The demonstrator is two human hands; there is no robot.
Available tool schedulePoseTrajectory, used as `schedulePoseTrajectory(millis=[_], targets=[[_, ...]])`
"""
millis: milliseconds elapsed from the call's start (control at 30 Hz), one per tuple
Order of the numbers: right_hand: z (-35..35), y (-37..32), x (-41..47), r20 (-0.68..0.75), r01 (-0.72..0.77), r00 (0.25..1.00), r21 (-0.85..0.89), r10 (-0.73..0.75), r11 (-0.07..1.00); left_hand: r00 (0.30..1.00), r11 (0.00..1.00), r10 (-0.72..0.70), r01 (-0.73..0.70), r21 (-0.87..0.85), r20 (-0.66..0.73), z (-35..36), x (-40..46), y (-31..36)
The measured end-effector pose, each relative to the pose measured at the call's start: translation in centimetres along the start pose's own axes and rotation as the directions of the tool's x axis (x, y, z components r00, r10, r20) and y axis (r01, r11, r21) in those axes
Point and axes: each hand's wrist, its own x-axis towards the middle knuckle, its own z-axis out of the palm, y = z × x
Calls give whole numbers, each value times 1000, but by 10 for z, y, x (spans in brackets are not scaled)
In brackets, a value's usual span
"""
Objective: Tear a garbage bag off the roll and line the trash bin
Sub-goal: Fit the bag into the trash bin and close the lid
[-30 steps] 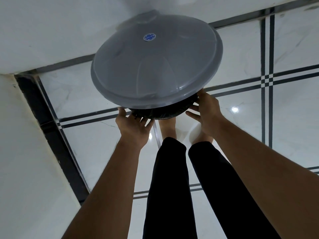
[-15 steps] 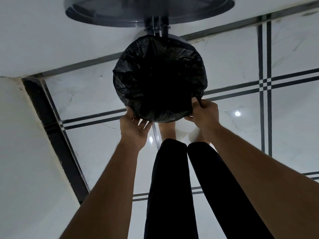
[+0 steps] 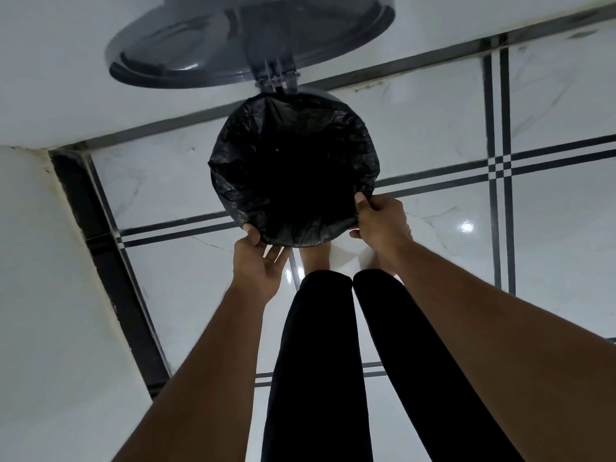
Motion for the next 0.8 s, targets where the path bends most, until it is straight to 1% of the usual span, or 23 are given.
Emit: schedulePoseTrajectory(millis=[67,200,333,400,467,533,600,633,667,733,767,800], targets=[[2,3,-2,2,12,1000,-3,-12,1000,1000,1000,0,0,4,-13,-4,-2,-3],[8,7,-2,47,-30,999,64,27,997,999,1000,-8,8,14,-33,-9,-2,1],[12,10,-1,48,-42,998,135,36,990,999,1000,-6,7,24,-44,-7,6,10],[10,9,-1,48,-41,998,117,35,992,999,999,-29,30,19,-35,-9,10,15],[8,9,-2,55,-73,996,89,69,993,996,996,-86,86,7,-14,-11,11,22],[3,2,-2,10,-116,993,66,116,991,988,988,-150,150,20,-24,-15,13,32],[0,-9,-3,-102,-128,986,50,132,991,984,983,-173,175,52,-51,-16,17,45],[-1,-16,-5,-157,-119,980,45,124,992,980,977,-181,189,99,-80,-16,20,51],[-1,-23,-7,-205,-93,974,16,94,996,975,964,-189,207,167,-117,-14,21,57],[3,-39,-12,-281,40,958,-75,-60,996,959,938,-174,230,259,-222,-6,19,71],[7,-46,-12,-298,127,941,-119,-158,985,949,933,-127,213,290,-287,-1,19,77],[10,-56,-11,-300,223,917,-165,-264,961,938,928,-15,142,344,-347,4,20,83]])
